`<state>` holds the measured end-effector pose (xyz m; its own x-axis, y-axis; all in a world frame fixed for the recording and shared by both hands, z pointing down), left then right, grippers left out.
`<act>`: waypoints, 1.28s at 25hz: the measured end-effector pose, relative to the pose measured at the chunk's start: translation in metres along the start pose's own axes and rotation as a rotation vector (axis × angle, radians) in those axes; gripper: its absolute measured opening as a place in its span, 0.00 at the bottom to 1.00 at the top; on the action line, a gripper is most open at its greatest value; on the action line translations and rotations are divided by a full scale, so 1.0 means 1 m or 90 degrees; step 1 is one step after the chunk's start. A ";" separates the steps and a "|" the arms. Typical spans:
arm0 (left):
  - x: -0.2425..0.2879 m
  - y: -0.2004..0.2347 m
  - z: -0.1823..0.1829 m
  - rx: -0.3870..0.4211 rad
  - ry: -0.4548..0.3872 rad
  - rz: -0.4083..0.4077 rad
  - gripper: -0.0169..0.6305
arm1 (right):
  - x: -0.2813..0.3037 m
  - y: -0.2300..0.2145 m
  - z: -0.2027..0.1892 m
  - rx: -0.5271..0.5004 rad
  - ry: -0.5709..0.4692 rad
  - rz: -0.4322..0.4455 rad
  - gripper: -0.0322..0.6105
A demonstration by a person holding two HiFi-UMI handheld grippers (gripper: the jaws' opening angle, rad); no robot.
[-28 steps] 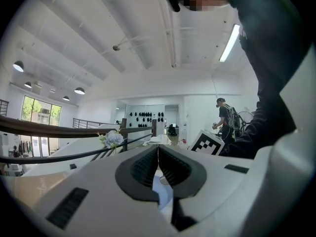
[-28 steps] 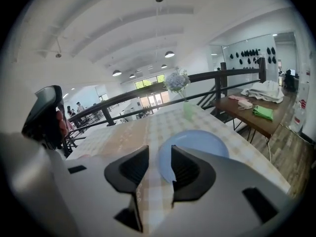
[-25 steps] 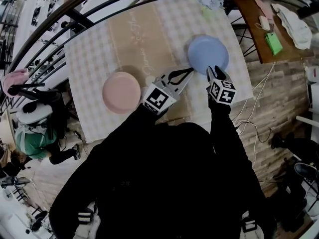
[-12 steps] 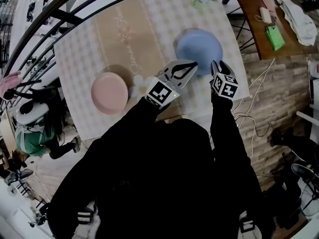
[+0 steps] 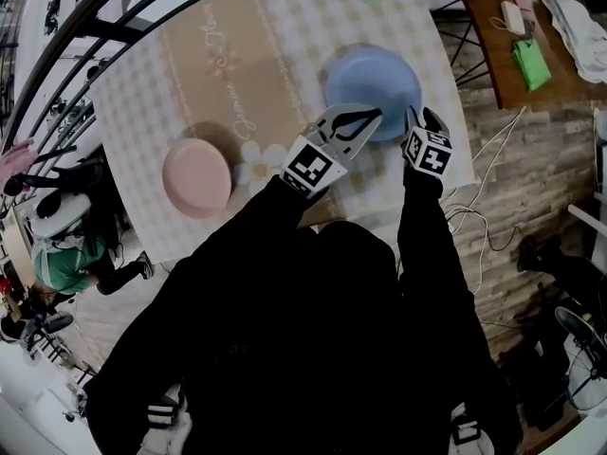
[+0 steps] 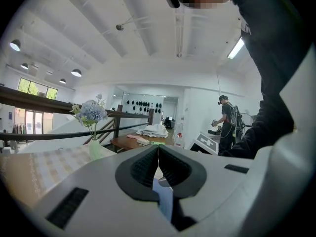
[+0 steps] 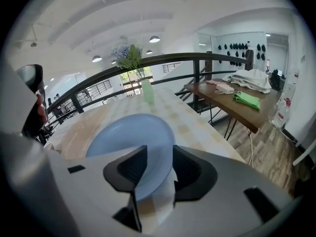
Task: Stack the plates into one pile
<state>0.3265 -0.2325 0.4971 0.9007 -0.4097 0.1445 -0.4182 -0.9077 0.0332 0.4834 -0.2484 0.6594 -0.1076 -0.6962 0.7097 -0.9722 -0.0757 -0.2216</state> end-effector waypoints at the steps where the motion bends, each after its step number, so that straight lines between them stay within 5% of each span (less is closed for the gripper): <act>1: 0.003 0.000 -0.002 -0.001 0.002 -0.002 0.06 | 0.004 -0.003 -0.002 0.002 0.004 -0.003 0.32; 25: 0.017 0.013 -0.025 -0.022 0.034 0.015 0.06 | 0.047 -0.015 -0.026 0.015 0.077 -0.021 0.26; 32: 0.004 0.014 -0.020 -0.017 0.030 0.027 0.06 | 0.041 -0.018 -0.022 0.132 0.054 0.000 0.15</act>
<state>0.3215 -0.2452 0.5178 0.8763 -0.4419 0.1920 -0.4587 -0.8870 0.0521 0.4925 -0.2598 0.7069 -0.1336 -0.6343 0.7615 -0.9093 -0.2271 -0.3487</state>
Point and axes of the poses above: the fingertips, and each gripper's own axes: x forward along the fingers, y to its left, z out of its top, the point moved 3 cm from there along -x, backward along the fingers, and after that the axes turned 5 degrees about x, right-handed, at the moved point
